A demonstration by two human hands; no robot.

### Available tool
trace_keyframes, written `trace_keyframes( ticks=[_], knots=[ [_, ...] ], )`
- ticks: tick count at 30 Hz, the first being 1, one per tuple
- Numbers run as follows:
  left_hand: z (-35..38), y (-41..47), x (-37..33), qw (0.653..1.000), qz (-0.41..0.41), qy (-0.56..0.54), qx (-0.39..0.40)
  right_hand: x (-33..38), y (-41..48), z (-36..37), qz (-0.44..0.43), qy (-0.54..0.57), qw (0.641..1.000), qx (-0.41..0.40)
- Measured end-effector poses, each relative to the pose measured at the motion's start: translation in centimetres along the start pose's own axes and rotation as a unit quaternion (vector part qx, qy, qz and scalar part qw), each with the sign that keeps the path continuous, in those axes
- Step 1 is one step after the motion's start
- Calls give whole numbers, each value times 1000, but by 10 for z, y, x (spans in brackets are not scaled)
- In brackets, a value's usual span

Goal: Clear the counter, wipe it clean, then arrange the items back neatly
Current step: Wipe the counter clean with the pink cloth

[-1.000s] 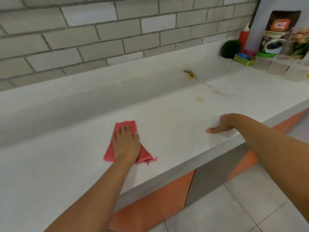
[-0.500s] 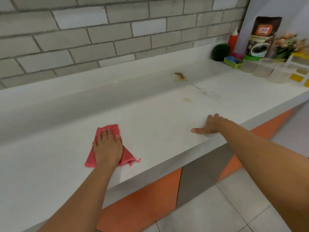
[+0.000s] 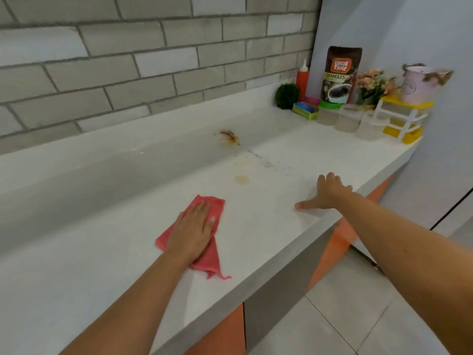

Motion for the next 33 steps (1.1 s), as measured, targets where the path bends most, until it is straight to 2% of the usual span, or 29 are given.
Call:
trace_keyframes(
  ticks=[3, 7, 9, 12, 15, 18, 20, 23, 26, 29, 33],
  knots=[
    [-3, 42, 45, 996, -90, 21, -8, -22, 16, 16, 55, -4, 996, 68],
    [-5, 102, 54, 991, -128, 45, 4, -20, 27, 17, 22, -37, 996, 77],
    [-2, 133, 28, 994, -99, 51, 16, -18, 32, 17, 18, -67, 993, 94],
    [0, 150, -44, 999, -3, 33, 28, -18, 45, 21, 25, -73, 989, 129],
    [2, 109, -104, 993, 118, 6, 17, -14, 53, 21, 33, -60, 986, 155],
    [2, 62, -104, 981, 192, -4, 10, -9, 53, 14, 16, -58, 982, 178],
    [1, 72, -78, 986, 166, -10, 11, -8, 49, 8, 4, -41, 982, 187],
    [0, 128, -36, 999, 47, -3, 9, -15, 45, 2, -7, -10, 981, 196],
    [0, 179, -38, 1000, -7, 29, 9, -21, 50, 4, -14, 5, 984, 177],
    [1, 207, -85, 999, 22, 29, 13, -20, 48, 6, -13, 12, 986, 166],
    [5, 177, -162, 988, 154, 3, 18, -27, 44, -7, -20, 31, 987, 157]
  ],
)
Point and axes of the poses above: each hand's wrist, its own y-axis towards the middle knuckle, its own z-axis out of the palm, x = y × z, the point moved 6 cm from there along y, towards the middle knuckle, and after that the axes turned 14 degrees about y, right-handed, at the moved point
